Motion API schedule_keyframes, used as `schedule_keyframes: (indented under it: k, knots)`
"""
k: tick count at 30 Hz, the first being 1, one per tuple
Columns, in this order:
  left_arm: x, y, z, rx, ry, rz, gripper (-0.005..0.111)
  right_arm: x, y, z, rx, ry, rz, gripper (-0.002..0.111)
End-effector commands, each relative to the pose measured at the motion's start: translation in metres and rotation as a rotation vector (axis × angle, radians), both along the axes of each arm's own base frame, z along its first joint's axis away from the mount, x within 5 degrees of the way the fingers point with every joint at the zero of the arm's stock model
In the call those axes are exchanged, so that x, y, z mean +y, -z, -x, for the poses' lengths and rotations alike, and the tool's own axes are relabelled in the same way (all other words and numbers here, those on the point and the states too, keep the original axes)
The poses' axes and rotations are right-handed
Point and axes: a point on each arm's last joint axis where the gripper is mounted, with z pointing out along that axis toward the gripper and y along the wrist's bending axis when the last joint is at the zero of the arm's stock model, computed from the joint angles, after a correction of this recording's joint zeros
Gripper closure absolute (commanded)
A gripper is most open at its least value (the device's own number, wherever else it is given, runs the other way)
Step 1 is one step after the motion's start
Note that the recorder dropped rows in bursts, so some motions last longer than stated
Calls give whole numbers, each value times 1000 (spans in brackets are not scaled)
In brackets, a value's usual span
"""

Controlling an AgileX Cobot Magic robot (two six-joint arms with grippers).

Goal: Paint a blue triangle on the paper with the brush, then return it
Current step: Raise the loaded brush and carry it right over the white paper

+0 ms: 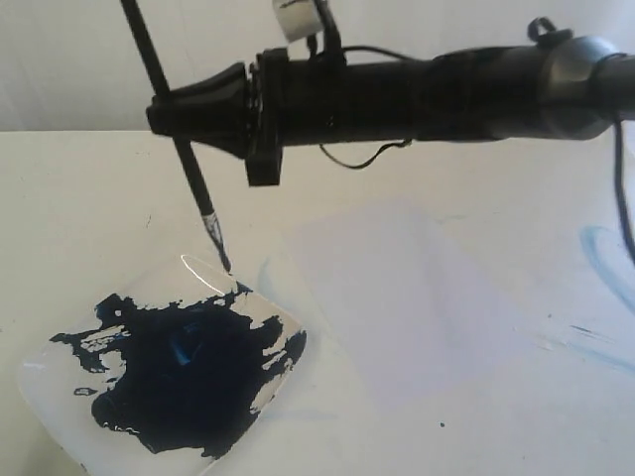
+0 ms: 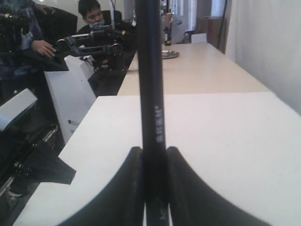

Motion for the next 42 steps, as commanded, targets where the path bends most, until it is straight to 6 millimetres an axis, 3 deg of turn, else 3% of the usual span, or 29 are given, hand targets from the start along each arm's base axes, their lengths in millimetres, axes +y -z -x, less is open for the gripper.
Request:
schedule_keyframes:
  k: [1,4,9,14,19,26,42]
  knots:
    - [0,-1,0,-6,0,16,107,-31,-39,0,-51,51,-38,108]
    - [0,-1,0,-6,0,16,107,-53,-57,-1,-80,93,-27,108]
    - [0,-1,0,-8,0,16,107,-96,-65,-5,-71,216,-40,108]
    - [0,-1,0,-8,0,16,107,-149,-58,-3,-40,375,-30,108]
    - [0,-1,0,-8,0,16,107,-183,-36,2,-11,496,-21,108]
    - [0,-1,0,-8,0,16,107,-188,-7,10,-3,512,20,108]
    - [0,-1,0,-8,0,16,107,-188,-5,10,5,512,23,108]
